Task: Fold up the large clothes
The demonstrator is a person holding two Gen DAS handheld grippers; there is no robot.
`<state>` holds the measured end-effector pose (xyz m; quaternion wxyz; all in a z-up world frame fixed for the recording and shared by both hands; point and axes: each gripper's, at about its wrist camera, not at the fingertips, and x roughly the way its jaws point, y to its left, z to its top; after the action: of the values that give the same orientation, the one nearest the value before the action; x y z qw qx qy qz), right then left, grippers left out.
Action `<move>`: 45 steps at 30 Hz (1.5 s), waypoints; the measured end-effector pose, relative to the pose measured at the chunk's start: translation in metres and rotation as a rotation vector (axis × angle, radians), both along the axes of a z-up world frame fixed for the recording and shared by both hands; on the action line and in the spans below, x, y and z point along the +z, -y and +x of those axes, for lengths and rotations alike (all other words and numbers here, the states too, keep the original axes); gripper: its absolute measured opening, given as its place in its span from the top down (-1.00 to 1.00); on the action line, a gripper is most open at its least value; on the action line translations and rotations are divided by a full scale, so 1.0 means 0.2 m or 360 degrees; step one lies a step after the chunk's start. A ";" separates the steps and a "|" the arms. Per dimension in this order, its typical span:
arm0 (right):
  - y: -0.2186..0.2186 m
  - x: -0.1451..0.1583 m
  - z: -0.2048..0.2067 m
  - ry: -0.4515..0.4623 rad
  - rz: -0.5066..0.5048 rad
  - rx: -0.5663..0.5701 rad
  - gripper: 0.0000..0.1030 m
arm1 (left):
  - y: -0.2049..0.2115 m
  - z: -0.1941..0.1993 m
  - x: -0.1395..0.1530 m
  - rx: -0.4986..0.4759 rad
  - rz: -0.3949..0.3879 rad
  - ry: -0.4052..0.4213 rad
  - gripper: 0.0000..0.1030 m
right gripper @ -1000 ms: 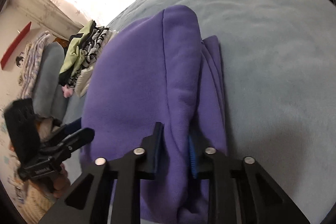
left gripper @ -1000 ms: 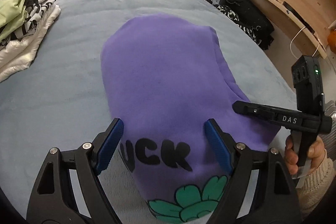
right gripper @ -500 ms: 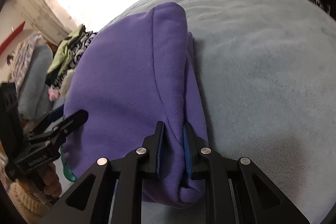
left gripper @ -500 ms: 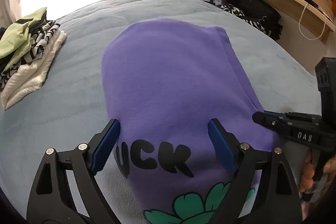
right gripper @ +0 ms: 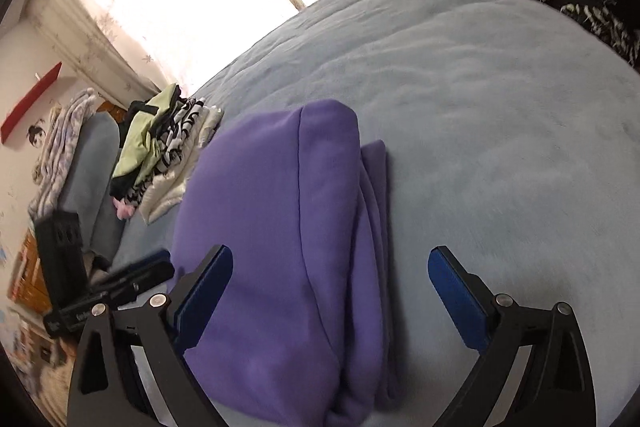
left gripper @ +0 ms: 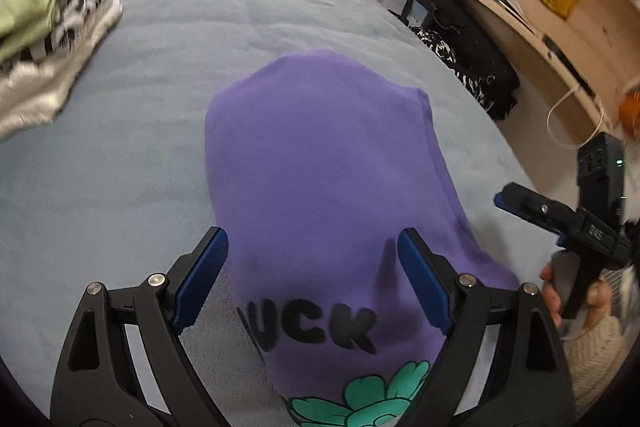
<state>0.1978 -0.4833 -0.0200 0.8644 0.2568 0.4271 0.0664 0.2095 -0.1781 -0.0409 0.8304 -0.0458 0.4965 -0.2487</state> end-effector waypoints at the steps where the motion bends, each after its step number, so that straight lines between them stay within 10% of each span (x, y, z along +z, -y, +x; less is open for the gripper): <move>1: 0.00 0.02 0.05 0.0026 -0.0027 0.0000 -0.93 | -0.02 0.04 -0.02 0.0028 -0.0012 -0.0038 -0.64; 15: -0.04 0.05 0.71 0.0039 -0.0030 0.0011 0.03 | 0.16 0.41 -0.16 0.0218 0.0058 -0.0039 -0.93; 23: 0.03 -0.29 0.80 -0.0132 -0.0043 -0.0013 0.35 | 0.34 0.46 -0.27 0.0271 0.0297 0.0029 -1.00; 39: -0.08 -0.18 0.56 0.0007 -0.0180 0.0015 0.29 | 0.28 0.38 -0.23 0.0229 0.0276 0.0086 -0.99; 45: -0.04 0.09 0.28 0.0058 -0.0197 0.0018 -0.68 | 0.17 0.26 -0.07 0.0161 0.0222 0.0057 -0.98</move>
<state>0.2544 -0.4744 -0.0025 0.8859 0.1992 0.4161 0.0494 0.2619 -0.2131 -0.0541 0.8518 -0.0084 0.4947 -0.1720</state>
